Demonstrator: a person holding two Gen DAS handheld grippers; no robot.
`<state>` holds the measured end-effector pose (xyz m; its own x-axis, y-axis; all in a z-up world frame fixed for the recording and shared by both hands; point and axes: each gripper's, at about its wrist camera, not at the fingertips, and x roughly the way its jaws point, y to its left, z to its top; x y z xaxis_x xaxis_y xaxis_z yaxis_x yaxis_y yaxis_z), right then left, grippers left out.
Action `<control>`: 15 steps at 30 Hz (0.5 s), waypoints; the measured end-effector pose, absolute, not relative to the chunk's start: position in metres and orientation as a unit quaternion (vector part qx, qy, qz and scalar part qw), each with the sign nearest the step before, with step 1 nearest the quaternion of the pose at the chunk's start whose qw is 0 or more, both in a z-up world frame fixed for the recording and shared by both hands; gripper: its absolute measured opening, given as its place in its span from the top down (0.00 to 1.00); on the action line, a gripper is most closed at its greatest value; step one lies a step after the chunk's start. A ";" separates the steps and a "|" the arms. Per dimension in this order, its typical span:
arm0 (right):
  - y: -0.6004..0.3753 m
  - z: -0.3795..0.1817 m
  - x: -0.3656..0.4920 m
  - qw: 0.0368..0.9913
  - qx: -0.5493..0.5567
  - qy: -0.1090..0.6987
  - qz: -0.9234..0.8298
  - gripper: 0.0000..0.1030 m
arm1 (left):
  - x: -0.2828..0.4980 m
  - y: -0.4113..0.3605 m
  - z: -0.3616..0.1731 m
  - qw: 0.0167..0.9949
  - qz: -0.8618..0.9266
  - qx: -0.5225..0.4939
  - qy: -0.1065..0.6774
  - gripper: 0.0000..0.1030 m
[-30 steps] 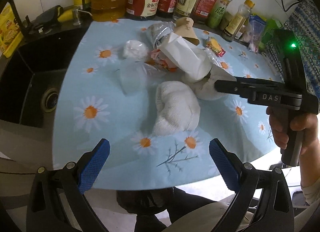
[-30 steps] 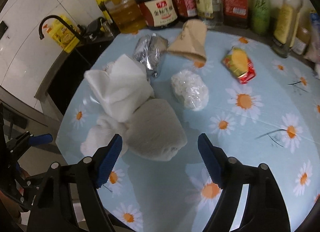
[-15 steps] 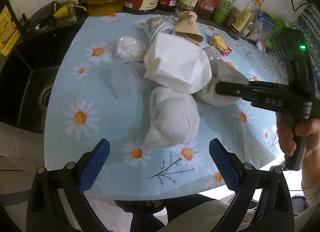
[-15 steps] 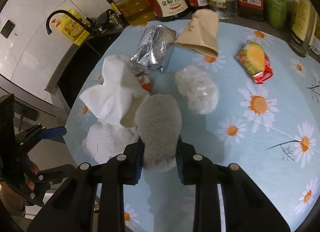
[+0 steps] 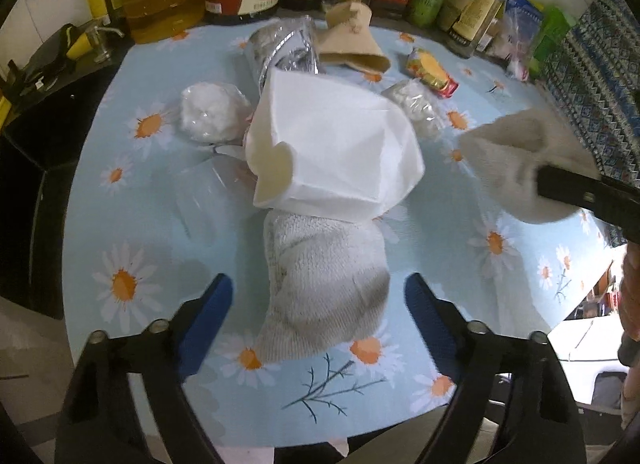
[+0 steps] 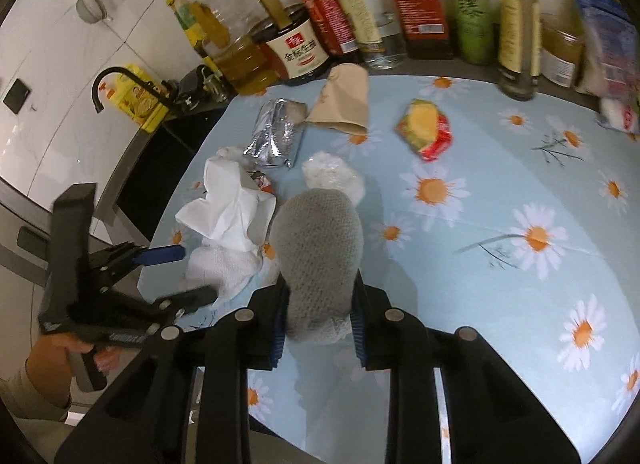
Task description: Collect trash
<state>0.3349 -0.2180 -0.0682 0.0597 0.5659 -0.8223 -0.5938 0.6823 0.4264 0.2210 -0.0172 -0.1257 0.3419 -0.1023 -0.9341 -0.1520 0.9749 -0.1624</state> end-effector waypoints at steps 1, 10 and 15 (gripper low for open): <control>-0.222 -0.068 0.334 0.728 -0.009 0.558 0.398 0.73 | 0.223 -0.017 -0.128 0.809 0.017 -0.110 0.577 0.23; -0.233 -0.078 0.335 0.719 -0.004 0.564 0.405 0.73 | 0.232 -0.019 -0.139 0.799 0.023 -0.108 0.591 0.60; -0.231 -0.079 0.339 0.712 -0.002 0.563 0.419 0.73 | 0.230 -0.019 -0.133 0.800 0.038 -0.113 0.588 0.70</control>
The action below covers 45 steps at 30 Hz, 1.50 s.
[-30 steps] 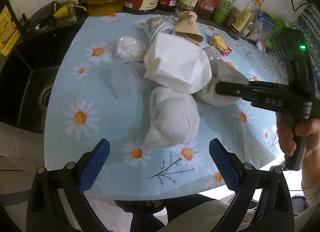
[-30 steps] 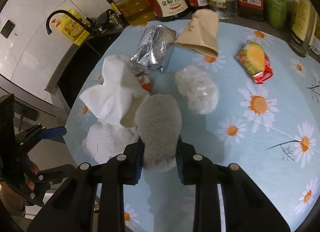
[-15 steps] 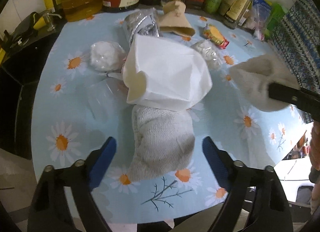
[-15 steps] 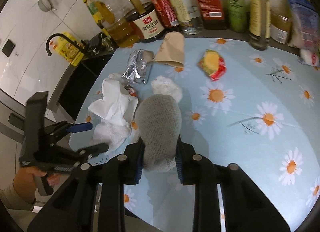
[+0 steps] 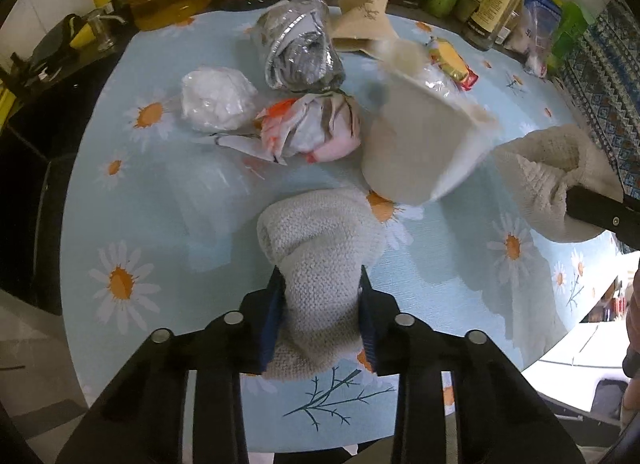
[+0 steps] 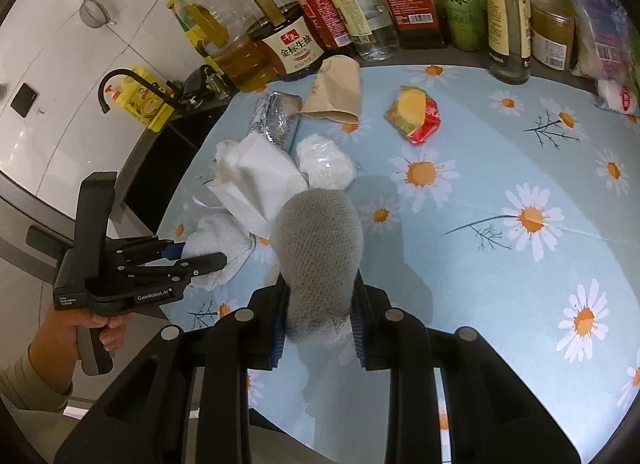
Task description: Collect trash
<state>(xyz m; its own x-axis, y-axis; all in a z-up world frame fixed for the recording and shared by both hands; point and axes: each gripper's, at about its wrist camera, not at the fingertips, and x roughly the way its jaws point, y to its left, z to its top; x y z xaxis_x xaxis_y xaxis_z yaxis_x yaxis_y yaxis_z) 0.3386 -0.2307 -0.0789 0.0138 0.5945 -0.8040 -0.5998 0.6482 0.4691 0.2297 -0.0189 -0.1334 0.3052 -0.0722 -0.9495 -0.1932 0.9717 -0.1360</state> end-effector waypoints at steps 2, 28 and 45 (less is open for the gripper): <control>-0.230 -0.079 0.339 0.710 -0.003 0.562 0.424 0.73 | 0.227 -0.018 -0.131 0.800 0.039 -0.117 0.587 0.71; -0.214 -0.054 0.203 0.729 -0.019 0.548 0.410 0.73 | 0.097 -0.008 -0.088 0.838 0.002 -0.136 0.529 0.72; -0.160 -0.098 0.092 0.677 -0.054 0.594 0.431 0.72 | 0.003 0.012 -0.134 0.813 -0.020 -0.165 0.557 0.72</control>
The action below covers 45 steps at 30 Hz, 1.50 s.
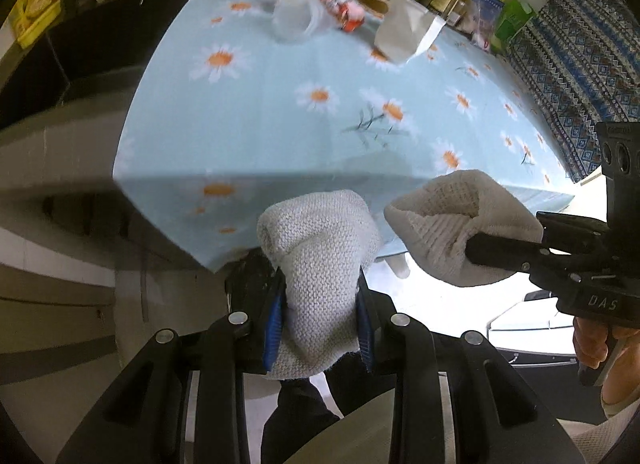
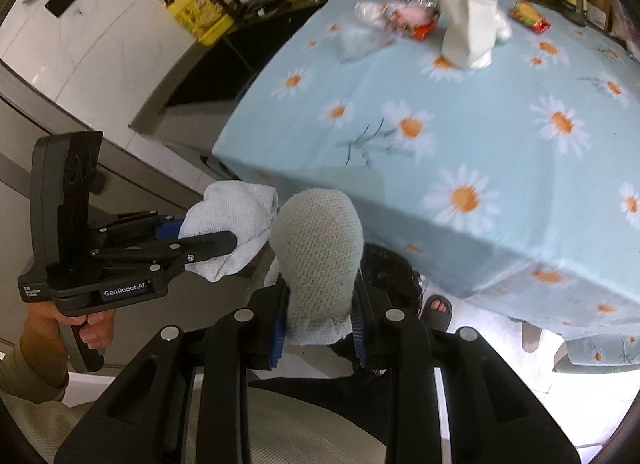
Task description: Collect trash
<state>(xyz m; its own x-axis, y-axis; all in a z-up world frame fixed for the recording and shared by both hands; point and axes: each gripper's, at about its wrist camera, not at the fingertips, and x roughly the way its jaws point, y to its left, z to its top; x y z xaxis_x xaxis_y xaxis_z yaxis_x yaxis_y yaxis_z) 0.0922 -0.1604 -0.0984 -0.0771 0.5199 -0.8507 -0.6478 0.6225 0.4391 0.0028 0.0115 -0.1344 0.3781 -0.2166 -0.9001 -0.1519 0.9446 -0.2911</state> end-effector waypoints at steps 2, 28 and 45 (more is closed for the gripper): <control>-0.155 -0.109 0.086 0.670 -0.060 0.603 0.428 0.72 | -0.002 0.016 -0.145 0.808 -0.021 -0.173 0.563 0.72; -0.135 -0.149 0.096 0.659 -0.049 0.643 0.386 0.52 | 0.000 0.034 -0.205 0.766 -0.033 -0.214 0.605 0.41; -0.153 -0.104 0.100 0.698 -0.043 0.604 0.383 0.52 | 0.001 0.043 -0.151 0.816 -0.021 -0.191 0.545 0.41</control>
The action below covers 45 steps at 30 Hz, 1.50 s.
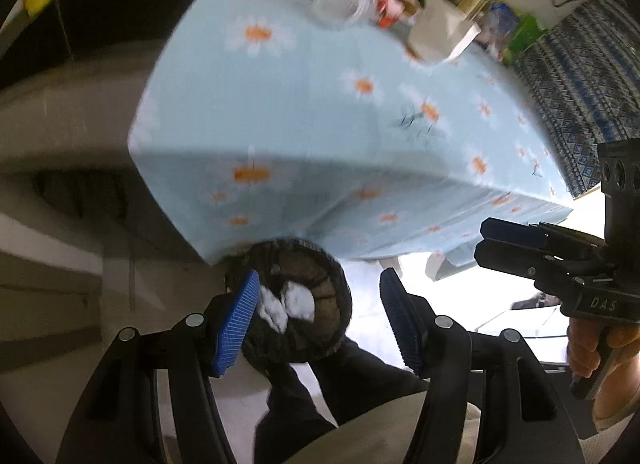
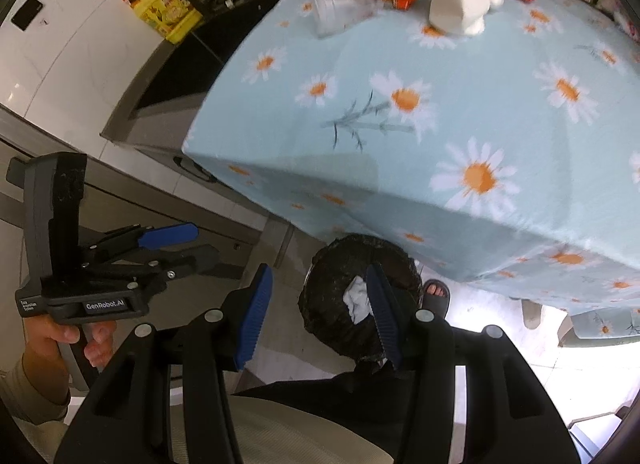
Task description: Collect trash
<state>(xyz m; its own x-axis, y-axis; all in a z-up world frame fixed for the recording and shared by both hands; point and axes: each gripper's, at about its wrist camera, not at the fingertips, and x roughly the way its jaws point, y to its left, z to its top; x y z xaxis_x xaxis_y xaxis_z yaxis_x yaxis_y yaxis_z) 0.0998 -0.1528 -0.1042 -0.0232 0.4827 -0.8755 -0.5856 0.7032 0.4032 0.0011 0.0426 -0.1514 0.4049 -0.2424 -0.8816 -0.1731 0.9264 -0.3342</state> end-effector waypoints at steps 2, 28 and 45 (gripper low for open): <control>-0.157 -0.093 0.104 0.708 -0.039 0.594 0.380 0.49 | 0.004 0.042 -0.141 0.825 -0.023 -0.184 0.534 0.41; -0.182 -0.047 0.233 0.773 -0.009 0.530 0.349 0.28 | 0.103 0.035 -0.065 0.866 -0.015 -0.129 0.483 0.33; -0.142 -0.102 0.331 0.738 -0.017 0.570 0.361 0.28 | 0.204 0.058 -0.097 0.839 0.007 -0.120 0.531 0.33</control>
